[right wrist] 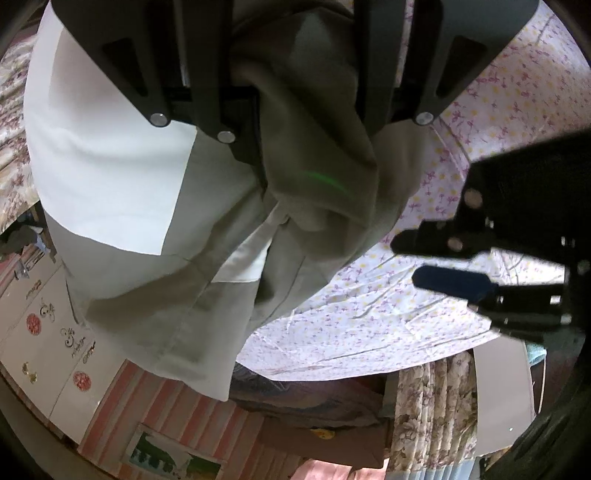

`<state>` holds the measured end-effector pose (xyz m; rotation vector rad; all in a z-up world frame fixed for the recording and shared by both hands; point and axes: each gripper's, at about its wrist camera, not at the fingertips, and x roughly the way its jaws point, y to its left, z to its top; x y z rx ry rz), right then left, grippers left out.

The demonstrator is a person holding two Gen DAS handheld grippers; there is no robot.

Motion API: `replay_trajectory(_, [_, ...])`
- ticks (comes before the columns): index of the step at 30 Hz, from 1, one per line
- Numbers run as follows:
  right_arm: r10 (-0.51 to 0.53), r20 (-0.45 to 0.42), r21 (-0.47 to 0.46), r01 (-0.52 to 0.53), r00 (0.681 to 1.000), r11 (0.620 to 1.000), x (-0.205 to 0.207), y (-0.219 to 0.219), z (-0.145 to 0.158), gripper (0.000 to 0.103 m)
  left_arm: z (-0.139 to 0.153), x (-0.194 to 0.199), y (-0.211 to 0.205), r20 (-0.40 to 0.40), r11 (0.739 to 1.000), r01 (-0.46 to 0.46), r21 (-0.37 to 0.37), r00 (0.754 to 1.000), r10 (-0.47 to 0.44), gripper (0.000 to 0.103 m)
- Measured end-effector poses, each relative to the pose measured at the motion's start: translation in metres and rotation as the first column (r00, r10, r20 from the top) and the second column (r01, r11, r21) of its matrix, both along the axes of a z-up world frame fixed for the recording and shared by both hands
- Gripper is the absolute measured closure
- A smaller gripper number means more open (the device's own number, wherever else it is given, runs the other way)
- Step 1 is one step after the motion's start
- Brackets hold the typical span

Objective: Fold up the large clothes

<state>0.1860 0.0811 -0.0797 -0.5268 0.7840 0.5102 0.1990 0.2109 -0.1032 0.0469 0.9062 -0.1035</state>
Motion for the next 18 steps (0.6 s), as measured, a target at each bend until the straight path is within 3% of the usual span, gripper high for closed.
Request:
replay_trajectory(3, [-0.017,-0.030,0.022,0.017,0.999,1.000,0.000,-0.005,0.010,0.073,0.000,-0.005,-0.003,-0.004,1.000,-0.001,0.017,1.000,0.001,0.073])
replay_trajectory(5, [-0.025,-0.045,0.034,0.026,0.999,0.999,-0.006,-0.010,0.020,0.061,0.004,-0.010,-0.002,0.005,1.000,-0.001,0.017,1.000,0.001,0.062])
replay_trajectory(7, [-0.029,-0.038,0.074,0.032,0.999,0.997,-0.019,-0.019,0.035,0.038,0.009,-0.015,-0.003,0.021,1.000,-0.006,0.030,1.000,0.005,0.049])
replay_trajectory(9, [0.001,-0.027,0.102,0.001,1.000,0.995,-0.037,-0.028,0.047,0.026,0.017,-0.019,-0.005,0.036,1.000,0.003,0.032,0.999,-0.004,0.048])
replay_trajectory(18, [-0.054,0.028,0.199,0.047,0.998,0.979,-0.087,-0.091,0.087,0.022,0.046,-0.032,-0.027,0.090,0.998,0.063,0.024,0.994,-0.065,0.035])
